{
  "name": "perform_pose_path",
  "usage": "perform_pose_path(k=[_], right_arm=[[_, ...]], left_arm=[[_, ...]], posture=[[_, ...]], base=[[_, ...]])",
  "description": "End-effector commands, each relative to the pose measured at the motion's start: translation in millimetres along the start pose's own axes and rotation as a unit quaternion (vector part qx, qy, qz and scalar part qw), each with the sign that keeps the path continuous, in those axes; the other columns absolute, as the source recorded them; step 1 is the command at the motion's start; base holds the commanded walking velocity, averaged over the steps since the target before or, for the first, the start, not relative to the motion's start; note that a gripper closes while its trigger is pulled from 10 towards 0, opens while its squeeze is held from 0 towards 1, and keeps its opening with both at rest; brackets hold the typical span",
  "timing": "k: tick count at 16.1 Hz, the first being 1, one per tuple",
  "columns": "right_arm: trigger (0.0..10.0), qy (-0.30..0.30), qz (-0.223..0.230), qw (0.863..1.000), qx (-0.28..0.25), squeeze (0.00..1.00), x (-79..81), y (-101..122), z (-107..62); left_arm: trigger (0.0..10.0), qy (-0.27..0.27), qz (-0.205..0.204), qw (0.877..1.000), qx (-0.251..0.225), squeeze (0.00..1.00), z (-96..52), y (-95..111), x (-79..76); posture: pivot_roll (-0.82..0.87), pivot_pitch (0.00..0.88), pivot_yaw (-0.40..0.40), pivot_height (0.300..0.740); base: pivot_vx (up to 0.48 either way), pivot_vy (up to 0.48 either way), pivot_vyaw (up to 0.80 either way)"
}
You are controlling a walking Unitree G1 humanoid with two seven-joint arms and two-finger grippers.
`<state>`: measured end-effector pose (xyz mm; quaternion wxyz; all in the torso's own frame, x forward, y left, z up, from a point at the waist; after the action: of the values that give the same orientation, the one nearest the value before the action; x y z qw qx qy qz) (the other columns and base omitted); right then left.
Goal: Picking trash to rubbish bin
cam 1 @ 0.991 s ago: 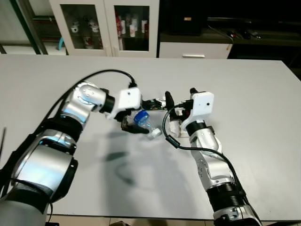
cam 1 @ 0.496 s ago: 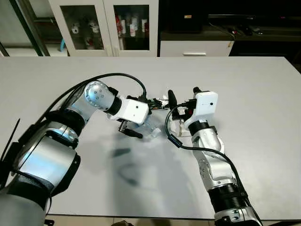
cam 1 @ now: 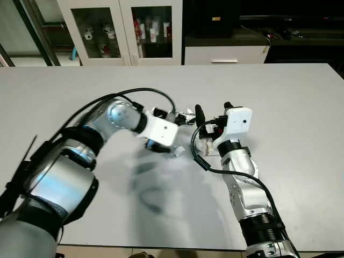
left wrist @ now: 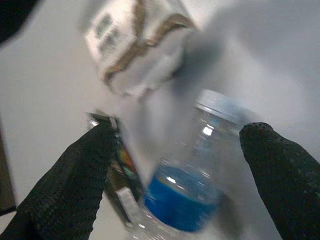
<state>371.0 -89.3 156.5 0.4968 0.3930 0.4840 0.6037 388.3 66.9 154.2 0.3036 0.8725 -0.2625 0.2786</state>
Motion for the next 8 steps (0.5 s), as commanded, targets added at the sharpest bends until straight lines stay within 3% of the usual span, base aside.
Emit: perform_pose_path(k=[1,4,8], right_arm=[[10.0,-0.002,0.004,1.0,0.0,0.0,-0.5,1.2,-0.5],[10.0,-0.004,0.004,1.0,0.0,0.0,-1.7,1.9,-0.9],[10.0,-0.006,0.003,1.0,0.001,0.0,-2.5,2.0,-1.2]], left_arm=[[10.0,0.01,-0.001,1.0,0.008,0.0,0.3,-2.7,1.5],[10.0,0.005,-0.008,1.0,0.003,0.0,8.5,-2.9,-8.1],[10.0,-0.01,-0.015,1.0,0.008,0.0,7.4,-5.7,-11.5]], posture=[[-0.08,0.031,0.09,0.74],[-0.09,0.03,0.088,0.74],[-0.1,0.032,0.095,0.74]], base=[[0.0,0.0,0.0],[0.0,0.0,0.0],[0.0,0.0,0.0]])
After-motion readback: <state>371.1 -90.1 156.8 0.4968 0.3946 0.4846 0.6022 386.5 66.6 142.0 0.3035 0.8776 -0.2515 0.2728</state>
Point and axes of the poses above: a point about 5 cm out from each wrist's last joint towards the gripper, its own z axis pointing out of the wrist towards the gripper, its own y axis along the axis of the wrist's last joint, x = y × z, the point moved 5 cm from there along z, pointing out of the wrist towards the gripper, and after that the axes turned 4 degrees about -z, right-handed, at the moved point
